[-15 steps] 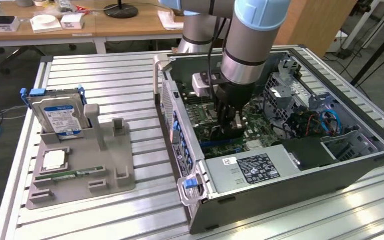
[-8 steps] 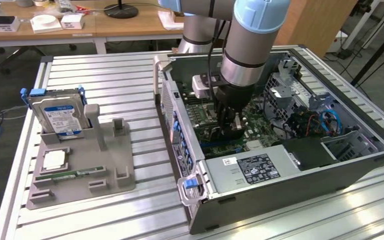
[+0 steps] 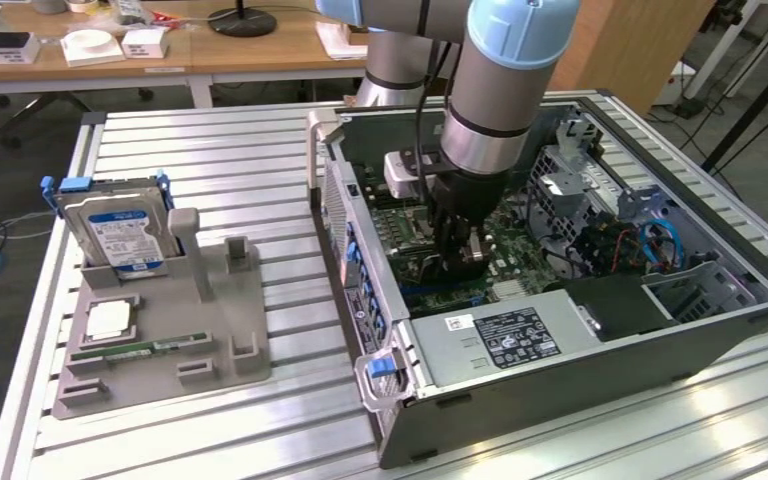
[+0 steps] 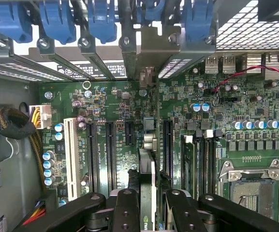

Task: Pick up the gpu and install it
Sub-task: 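Insert the gpu into the slot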

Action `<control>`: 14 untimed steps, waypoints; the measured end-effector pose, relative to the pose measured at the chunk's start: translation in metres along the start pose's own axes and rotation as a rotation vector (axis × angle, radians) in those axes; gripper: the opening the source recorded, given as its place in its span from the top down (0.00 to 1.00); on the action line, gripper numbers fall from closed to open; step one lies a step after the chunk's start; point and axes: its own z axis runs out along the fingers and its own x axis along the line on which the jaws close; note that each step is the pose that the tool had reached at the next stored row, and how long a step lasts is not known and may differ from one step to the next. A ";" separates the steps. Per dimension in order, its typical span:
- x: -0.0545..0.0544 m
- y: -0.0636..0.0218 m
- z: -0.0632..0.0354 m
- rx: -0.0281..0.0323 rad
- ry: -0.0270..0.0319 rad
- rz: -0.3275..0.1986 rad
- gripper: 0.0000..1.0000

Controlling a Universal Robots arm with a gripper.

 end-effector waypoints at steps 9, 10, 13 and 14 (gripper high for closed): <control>0.000 0.0000 0.0003 0.0002 0.0001 0.000 0.74; 0.000 0.0000 0.0006 0.0007 0.0001 0.000 0.74; 0.000 0.0000 0.0021 0.0031 0.0003 0.000 0.74; 0.000 -0.0001 0.0033 0.0045 -0.0005 0.000 0.74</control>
